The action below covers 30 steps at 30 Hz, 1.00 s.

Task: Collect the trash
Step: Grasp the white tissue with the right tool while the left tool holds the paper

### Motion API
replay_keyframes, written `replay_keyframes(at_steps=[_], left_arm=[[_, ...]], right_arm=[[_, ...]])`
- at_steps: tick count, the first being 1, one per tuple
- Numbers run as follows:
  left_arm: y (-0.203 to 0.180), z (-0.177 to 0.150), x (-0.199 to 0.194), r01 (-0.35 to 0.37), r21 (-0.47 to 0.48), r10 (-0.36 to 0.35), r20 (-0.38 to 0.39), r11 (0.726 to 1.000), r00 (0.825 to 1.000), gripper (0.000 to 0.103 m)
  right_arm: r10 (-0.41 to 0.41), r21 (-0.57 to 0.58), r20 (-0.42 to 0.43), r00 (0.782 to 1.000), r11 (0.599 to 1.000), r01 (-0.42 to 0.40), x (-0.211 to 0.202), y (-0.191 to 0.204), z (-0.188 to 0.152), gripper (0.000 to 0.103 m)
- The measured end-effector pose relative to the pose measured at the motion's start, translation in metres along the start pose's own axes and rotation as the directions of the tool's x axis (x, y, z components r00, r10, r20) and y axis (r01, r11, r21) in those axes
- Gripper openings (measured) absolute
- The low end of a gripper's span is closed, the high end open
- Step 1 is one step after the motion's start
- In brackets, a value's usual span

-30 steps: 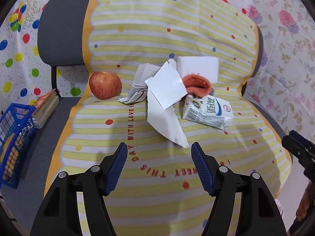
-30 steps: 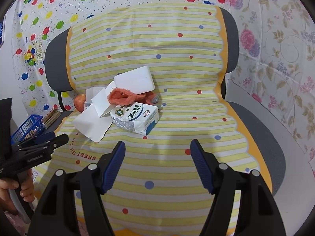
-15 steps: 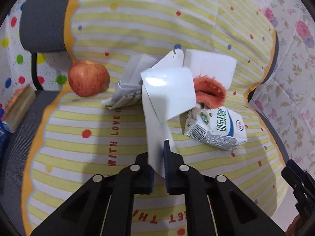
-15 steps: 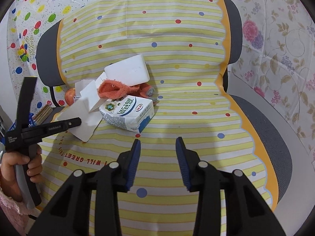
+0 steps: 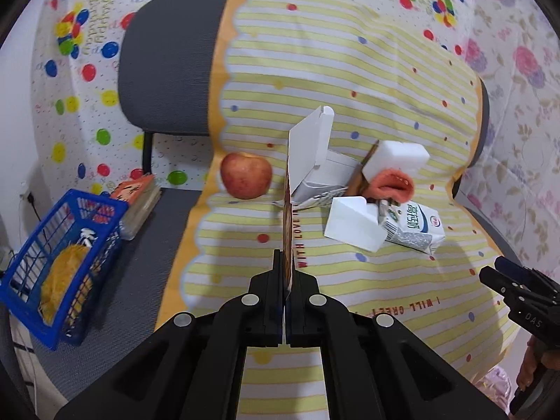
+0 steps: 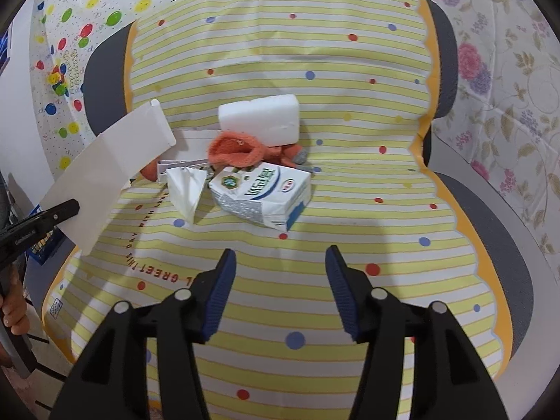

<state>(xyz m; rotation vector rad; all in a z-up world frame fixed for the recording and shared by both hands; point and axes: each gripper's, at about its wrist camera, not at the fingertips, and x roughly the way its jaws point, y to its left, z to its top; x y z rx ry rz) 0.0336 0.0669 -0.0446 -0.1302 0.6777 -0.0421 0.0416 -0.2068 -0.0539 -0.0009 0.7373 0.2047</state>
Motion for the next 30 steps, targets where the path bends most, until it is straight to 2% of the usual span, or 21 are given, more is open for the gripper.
replay_keyframes(at_steps=[5,11,13,17,23,28,30], left_arm=[[0.013,-0.003,-0.004,0.003,-0.027,-0.003,0.011,1.0,1.0,0.001],[0.021,0.0,-0.002,0.008,-0.045,-0.007,0.011,0.999,1.0,0.001],[0.022,0.001,0.0,0.01,-0.045,-0.01,0.009,0.999,1.0,0.001],[0.024,0.006,0.006,0.012,-0.043,-0.012,0.004,0.999,1.0,0.001],[0.028,0.015,0.02,-0.002,-0.048,0.002,-0.001,0.999,1.0,0.001],[0.026,0.017,0.026,-0.002,-0.053,0.001,-0.008,0.999,1.0,0.001],[0.024,0.015,0.026,-0.001,-0.049,0.0,-0.014,0.999,1.0,0.001]], right_arm=[[0.045,-0.035,-0.004,0.999,0.998,-0.046,0.013,0.024,0.009,0.057],[0.116,-0.09,-0.034,0.993,0.989,-0.119,0.046,0.056,0.026,0.057],[0.145,-0.108,-0.049,0.988,0.983,-0.15,0.063,0.065,0.032,0.05],[0.21,-0.098,-0.095,0.973,0.971,-0.219,0.1,0.076,0.052,0.048],[0.224,-0.102,-0.127,0.966,0.966,-0.237,0.141,0.086,0.076,0.049],[0.225,-0.096,-0.208,0.952,0.964,-0.249,0.167,0.093,0.084,0.058],[0.22,-0.106,-0.222,0.95,0.963,-0.248,0.17,0.096,0.086,0.058]])
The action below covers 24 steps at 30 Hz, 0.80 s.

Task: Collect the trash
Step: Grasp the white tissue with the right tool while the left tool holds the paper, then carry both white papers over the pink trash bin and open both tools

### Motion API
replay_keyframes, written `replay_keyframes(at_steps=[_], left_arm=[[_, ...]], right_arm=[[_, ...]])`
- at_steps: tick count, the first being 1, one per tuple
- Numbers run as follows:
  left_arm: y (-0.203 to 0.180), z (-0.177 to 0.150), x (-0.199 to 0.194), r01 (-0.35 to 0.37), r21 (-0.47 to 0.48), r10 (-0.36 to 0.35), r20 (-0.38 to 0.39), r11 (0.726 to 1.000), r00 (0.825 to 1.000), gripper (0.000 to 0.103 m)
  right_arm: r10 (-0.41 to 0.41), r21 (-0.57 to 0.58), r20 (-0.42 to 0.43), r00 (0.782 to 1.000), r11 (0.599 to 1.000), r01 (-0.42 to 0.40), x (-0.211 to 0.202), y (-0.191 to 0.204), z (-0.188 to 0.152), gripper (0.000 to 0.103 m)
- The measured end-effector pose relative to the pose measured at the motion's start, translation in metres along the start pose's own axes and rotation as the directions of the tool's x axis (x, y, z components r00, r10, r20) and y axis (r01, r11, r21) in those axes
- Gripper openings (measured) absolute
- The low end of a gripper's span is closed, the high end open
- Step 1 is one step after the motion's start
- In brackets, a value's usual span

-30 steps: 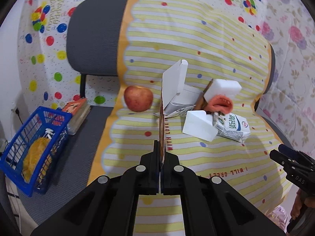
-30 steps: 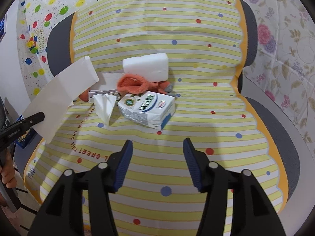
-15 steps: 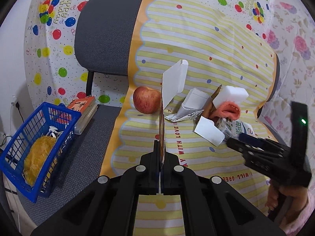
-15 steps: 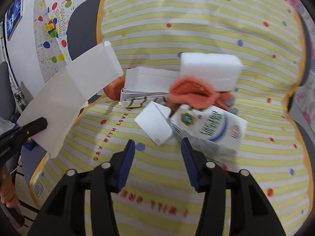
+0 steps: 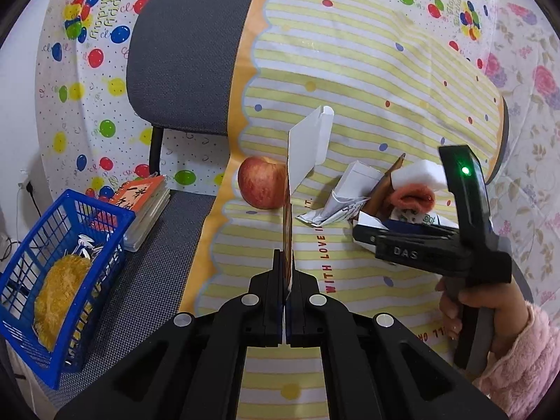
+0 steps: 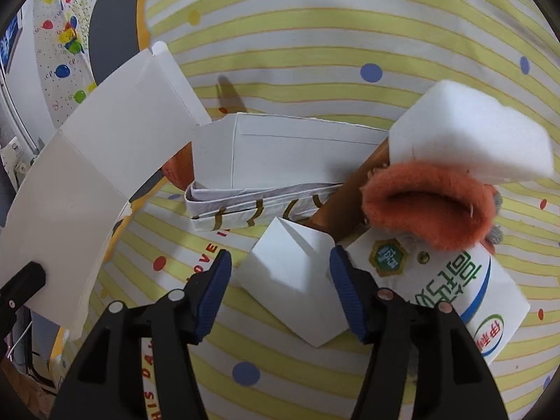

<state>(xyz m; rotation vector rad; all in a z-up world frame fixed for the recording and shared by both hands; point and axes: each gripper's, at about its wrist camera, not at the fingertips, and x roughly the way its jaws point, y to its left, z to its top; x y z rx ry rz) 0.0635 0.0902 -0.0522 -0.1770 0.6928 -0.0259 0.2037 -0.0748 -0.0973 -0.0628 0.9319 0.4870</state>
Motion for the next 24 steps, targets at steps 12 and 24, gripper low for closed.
replay_keyframes(at_steps=[12,24], left_arm=[[-0.008,-0.013,-0.018,0.017,0.019,-0.017,-0.005,1.0,1.0,0.001],[-0.061,-0.042,-0.065,0.164,0.128,-0.164,-0.009,0.978,0.986,0.001]], right_arm=[[0.02,-0.1,-0.01,1.0,0.995,-0.021,-0.05,0.031,-0.046,0.033],[0.06,-0.001,0.153,0.986,0.998,-0.06,-0.158,0.021,-0.097,0.033]])
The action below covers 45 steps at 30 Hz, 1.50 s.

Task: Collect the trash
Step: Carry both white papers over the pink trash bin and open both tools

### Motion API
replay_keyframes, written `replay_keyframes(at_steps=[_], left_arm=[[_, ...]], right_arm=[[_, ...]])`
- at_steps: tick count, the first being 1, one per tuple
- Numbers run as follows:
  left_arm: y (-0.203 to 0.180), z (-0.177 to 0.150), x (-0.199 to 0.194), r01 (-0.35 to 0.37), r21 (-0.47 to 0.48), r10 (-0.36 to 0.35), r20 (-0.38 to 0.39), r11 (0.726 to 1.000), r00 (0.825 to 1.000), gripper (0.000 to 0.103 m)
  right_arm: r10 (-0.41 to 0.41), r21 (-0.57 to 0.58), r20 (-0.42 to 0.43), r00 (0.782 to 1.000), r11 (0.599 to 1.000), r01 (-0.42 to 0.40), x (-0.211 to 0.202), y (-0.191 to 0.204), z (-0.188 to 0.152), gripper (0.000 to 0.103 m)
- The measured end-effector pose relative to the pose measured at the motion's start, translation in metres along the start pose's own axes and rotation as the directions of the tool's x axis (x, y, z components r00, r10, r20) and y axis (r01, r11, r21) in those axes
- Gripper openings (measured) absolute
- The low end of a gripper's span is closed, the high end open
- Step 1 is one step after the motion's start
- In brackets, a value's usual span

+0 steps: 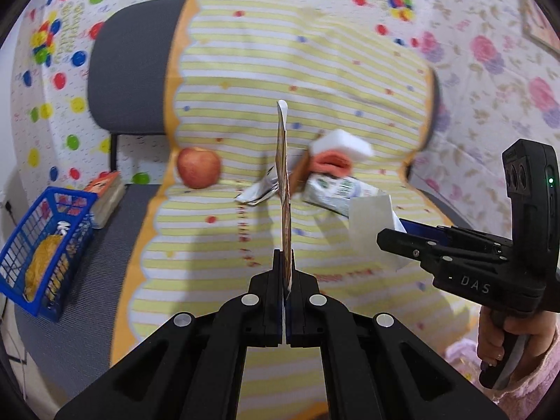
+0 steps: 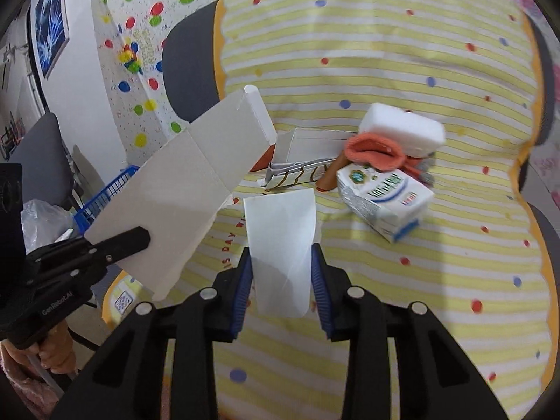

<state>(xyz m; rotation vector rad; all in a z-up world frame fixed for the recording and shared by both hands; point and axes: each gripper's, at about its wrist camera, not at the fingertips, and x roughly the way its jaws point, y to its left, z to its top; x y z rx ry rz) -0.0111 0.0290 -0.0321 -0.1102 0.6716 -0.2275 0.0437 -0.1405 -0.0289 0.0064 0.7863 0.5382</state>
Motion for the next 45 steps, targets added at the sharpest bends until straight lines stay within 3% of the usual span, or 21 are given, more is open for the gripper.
replay_keyframes(at_steps=[4,13,24,30,36,42,45], left_arm=[[-0.018,-0.004,-0.012,0.039,0.042,-0.04,0.021,0.998,0.999,0.001],[-0.061,-0.015,-0.033,0.141,0.123,-0.147,0.042,0.982,0.988,0.001],[-0.133,-0.045,-0.025,0.32,0.249,-0.323,-0.029,0.914,0.946,0.001],[-0.179,-0.059,-0.02,0.416,0.324,-0.41,-0.092,0.85,0.908,0.001],[-0.228,-0.086,-0.015,0.519,0.394,-0.477,-0.207,0.759,0.854,0.001],[-0.268,-0.115,-0.008,0.589,0.434,-0.51,-0.294,0.682,0.808,0.001],[-0.285,-0.127,-0.001,0.606,0.454,-0.51,-0.328,0.653,0.795,0.001]], right_arm=[[-0.07,0.026,0.051,0.996,0.997,0.069,-0.024,-0.004,-0.015,0.033],[-0.152,0.113,0.128,0.98,0.984,0.137,-0.083,-0.028,-0.049,0.033],[-0.334,0.239,0.141,0.932,0.925,0.295,-0.154,-0.055,-0.112,0.034],[-0.431,0.313,0.118,0.894,0.871,0.379,-0.188,-0.065,-0.148,0.035],[-0.525,0.396,0.058,0.849,0.793,0.463,-0.221,-0.076,-0.19,0.037],[-0.603,0.469,-0.014,0.798,0.7,0.538,-0.242,-0.089,-0.234,0.038],[-0.615,0.499,-0.045,0.787,0.669,0.551,-0.246,-0.095,-0.254,0.038]])
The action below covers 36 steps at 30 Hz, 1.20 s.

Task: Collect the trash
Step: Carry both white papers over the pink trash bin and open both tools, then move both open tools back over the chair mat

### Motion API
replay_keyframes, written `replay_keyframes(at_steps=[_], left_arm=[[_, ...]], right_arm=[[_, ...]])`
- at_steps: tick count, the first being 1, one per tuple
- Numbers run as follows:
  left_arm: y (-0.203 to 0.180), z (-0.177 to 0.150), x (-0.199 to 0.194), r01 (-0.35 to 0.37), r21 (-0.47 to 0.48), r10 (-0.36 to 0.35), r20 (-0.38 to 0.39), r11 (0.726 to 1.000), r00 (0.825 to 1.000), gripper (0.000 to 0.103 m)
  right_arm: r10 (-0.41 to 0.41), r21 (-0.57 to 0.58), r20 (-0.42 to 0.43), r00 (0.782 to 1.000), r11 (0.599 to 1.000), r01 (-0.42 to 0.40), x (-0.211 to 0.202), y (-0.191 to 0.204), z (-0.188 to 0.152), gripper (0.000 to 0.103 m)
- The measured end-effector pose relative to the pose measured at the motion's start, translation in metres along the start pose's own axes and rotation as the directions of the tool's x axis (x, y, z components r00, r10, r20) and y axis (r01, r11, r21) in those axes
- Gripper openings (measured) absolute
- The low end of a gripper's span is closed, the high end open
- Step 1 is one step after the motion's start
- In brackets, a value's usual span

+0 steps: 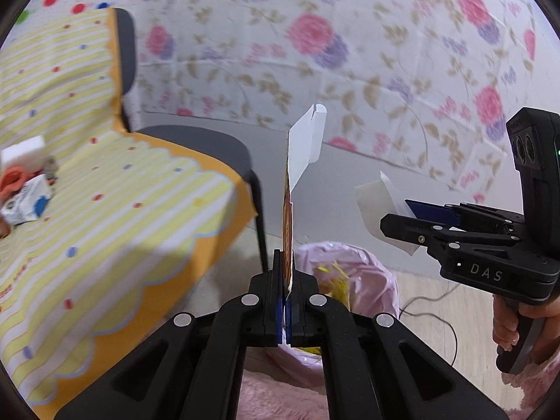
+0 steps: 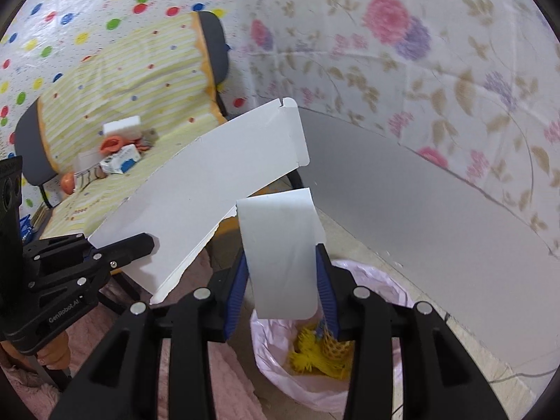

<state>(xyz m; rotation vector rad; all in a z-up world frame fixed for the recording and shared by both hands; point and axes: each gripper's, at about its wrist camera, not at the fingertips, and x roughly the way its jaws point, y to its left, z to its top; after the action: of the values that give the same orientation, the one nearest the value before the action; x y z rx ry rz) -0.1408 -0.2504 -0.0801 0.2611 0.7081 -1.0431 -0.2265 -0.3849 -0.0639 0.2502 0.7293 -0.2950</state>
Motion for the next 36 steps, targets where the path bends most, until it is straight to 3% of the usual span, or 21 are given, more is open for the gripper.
replay_keyframes(at_steps=[7,13,15,16,17,18,22,26,36], left_arm=[[-0.021,-0.004,0.039,0.043,0.037,-0.038,-0.113,0.998,0.993,0.001],[-0.03,0.001,0.061,0.049,0.041,-0.043,-0.146,0.998,0.988,0.003],[-0.032,0.002,0.067,0.056,0.036,-0.049,-0.158,0.998,0.986,0.015],[-0.032,0.003,0.068,0.057,0.034,-0.051,-0.157,0.998,0.986,0.034],[-0.032,0.003,0.068,0.056,0.032,-0.05,-0.153,0.998,0.987,0.046],[-0.031,0.004,0.066,0.051,0.029,-0.046,-0.143,0.998,0.989,0.048],[-0.018,0.007,0.054,0.007,-0.001,-0.007,-0.113,1.0,0.994,0.049],[0.001,0.008,0.037,-0.053,-0.046,0.049,-0.079,0.998,0.996,0.049],[0.043,0.001,-0.014,-0.174,-0.133,0.172,-0.028,0.976,0.985,0.049]], right_arm=[[-0.023,0.078,-0.05,0.998,0.997,0.027,0.014,-0.033,-0.022,0.039],[-0.025,0.124,-0.093,0.995,0.992,0.037,0.029,-0.055,-0.035,0.039],[-0.021,0.141,-0.101,0.995,0.989,0.036,0.033,-0.061,-0.037,0.041],[-0.02,0.15,-0.109,0.994,0.988,0.037,0.036,-0.065,-0.039,0.051],[-0.022,0.157,-0.114,0.993,0.987,0.04,0.038,-0.068,-0.041,0.056],[-0.028,0.164,-0.118,0.993,0.985,0.047,0.039,-0.071,-0.043,0.059],[-0.034,0.183,-0.12,0.992,0.982,0.056,0.038,-0.077,-0.045,0.059],[-0.051,0.193,-0.049,0.997,0.979,0.06,0.021,-0.077,-0.033,0.059],[0.016,0.101,0.068,0.998,0.995,-0.023,-0.002,-0.031,0.004,0.059]])
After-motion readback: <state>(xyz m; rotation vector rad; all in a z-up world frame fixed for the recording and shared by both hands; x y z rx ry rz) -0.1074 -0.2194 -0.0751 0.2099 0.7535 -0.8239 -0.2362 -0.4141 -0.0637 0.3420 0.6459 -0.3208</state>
